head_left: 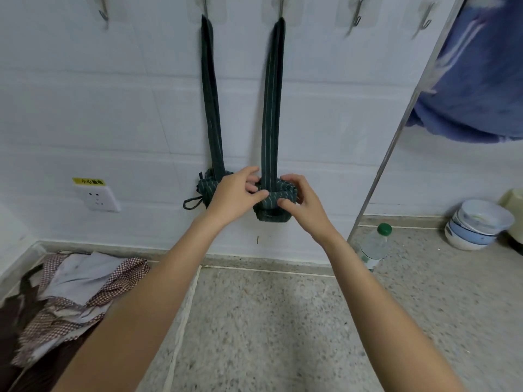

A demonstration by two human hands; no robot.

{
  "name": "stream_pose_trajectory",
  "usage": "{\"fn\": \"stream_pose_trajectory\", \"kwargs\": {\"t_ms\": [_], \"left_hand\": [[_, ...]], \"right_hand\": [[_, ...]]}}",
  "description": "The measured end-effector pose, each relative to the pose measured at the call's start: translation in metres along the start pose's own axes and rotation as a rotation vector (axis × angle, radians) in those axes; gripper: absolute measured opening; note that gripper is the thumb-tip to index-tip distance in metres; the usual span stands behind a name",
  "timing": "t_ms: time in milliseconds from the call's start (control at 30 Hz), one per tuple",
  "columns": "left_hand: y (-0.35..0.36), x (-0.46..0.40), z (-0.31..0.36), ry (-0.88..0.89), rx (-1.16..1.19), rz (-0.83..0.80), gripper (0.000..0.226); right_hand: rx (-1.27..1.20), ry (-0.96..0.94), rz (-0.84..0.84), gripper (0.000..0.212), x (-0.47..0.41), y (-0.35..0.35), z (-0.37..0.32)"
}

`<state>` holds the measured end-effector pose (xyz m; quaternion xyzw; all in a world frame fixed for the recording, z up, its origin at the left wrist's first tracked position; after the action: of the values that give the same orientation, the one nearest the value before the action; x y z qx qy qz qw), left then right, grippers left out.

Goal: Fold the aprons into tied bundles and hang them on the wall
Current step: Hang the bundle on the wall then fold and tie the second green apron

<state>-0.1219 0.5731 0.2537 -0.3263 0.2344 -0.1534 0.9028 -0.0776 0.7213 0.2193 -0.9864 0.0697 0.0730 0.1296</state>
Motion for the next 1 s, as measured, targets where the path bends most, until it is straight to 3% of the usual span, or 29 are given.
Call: {"fn": "stream_pose_trajectory", "kwargs": {"t_ms": [100,233,333,467,567,733,900,1000], "left_hand": [[-0.003,0.003,-0.006,0.021,-0.005,0.048,0.068],[0.008,-0.008,-0.010,0.044,-0.105,-0.129,0.047],[0.008,-0.017,-0.016,0.034,-0.173,-0.121,0.044],[0.012,-0.024,-0.014,0.078,-0.192,-0.004,0.041],[0.022,-0.028,-0.018,0.058,-0.129,0.020,0.037],[0.019,-0.029,-0.023,0.024,-0.086,0.068,0.036],[0.019,-0.011,-0.014,0.023,-0.037,0.141,0.035],[0.012,0.010,-0.004,0.041,-0.050,0.212,0.033]], "right_hand": [[-0.025,0.048,-0.144,0.033,-0.006,0.003,-0.002],[0.001,0.106,-0.213,0.026,-0.020,0.003,0.002],[0.074,0.054,-0.130,0.027,-0.027,-0.003,0.008],[0.226,-0.059,-0.006,0.053,-0.026,-0.003,0.012],[0.418,-0.124,0.186,0.053,-0.029,-0.005,0.010],[0.641,-0.123,0.348,0.054,-0.028,0.003,0.007],[0.689,-0.196,0.424,0.062,-0.013,0.003,0.000],[0.735,-0.321,0.515,0.052,0.007,0.003,-0.013]]}}
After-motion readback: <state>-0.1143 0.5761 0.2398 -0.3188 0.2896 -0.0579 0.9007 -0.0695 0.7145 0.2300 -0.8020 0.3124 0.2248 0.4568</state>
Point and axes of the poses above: each hand's wrist, its own x-axis away from the middle knuckle, its own y-axis out of the palm, z = x × y, the point moved 7 cm from there along -x, towards the middle knuckle, and after that the axes turned 6 degrees about y, right-handed, at the moved point
